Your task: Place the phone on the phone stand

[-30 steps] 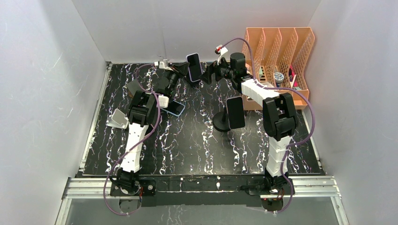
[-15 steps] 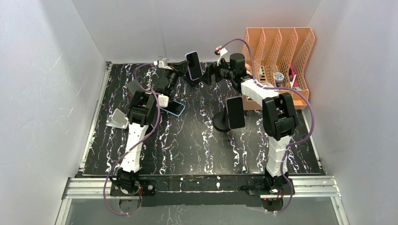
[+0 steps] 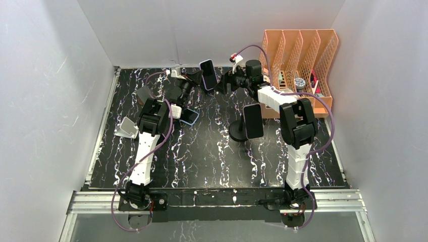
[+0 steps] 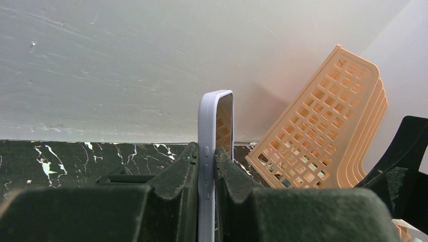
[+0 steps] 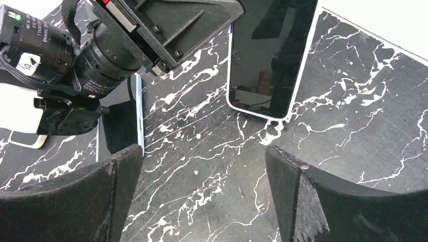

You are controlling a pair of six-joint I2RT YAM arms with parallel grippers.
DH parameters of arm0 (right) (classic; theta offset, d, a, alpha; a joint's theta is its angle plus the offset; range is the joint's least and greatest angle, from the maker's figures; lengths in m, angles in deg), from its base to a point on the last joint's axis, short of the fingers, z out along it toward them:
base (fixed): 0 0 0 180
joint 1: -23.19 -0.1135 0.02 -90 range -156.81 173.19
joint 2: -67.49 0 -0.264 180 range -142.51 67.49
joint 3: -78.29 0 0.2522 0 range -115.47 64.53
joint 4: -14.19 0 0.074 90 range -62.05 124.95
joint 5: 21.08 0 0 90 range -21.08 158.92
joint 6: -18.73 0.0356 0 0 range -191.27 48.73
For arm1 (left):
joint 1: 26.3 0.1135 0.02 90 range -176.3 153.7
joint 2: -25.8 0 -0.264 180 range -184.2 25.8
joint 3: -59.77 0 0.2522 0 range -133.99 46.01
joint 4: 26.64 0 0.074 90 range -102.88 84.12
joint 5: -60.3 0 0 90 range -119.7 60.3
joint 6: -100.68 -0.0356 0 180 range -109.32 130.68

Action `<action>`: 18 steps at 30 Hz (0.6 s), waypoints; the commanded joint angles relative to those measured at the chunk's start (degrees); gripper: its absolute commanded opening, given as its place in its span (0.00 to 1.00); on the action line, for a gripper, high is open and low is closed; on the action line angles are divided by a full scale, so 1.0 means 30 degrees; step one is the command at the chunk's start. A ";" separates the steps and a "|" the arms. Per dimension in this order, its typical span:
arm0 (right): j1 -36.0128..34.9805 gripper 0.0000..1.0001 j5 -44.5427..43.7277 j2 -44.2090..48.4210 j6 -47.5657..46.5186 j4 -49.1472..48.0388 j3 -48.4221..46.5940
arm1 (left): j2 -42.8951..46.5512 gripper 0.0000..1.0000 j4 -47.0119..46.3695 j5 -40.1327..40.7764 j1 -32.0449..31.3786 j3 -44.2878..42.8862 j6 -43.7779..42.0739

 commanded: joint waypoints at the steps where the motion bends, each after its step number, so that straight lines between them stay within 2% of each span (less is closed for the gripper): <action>1: 0.0098 0.99 0.0470 -0.0040 -0.0195 -0.0316 -0.0231 | 0.0445 0.00 -0.4731 0.0670 0.0222 0.0620 -0.1018; 9: 0.0142 0.99 0.0528 -0.0194 -0.0222 -0.0290 -0.0289 | 0.0849 0.00 -0.4722 0.1060 0.0230 0.1617 -0.1317; 12: 0.0141 0.99 0.0555 -0.0234 -0.0223 -0.0293 -0.0304 | 0.0913 0.10 -0.4738 0.1365 0.0266 0.1812 -0.1249; 15: 0.0152 0.99 0.0553 -0.0270 -0.0223 -0.0241 -0.0369 | 0.0907 0.30 -0.4729 0.1490 0.0363 0.1832 -0.0978; 16: 0.0156 0.99 0.0543 -0.0291 -0.0223 -0.0235 -0.0398 | 0.0914 0.40 -0.4729 0.1587 0.0380 0.1860 -0.0890; 18: 0.0156 0.99 0.0514 -0.0308 -0.0223 -0.0224 -0.0463 | 0.0994 0.67 -0.4735 0.1818 0.0447 0.2060 -0.0741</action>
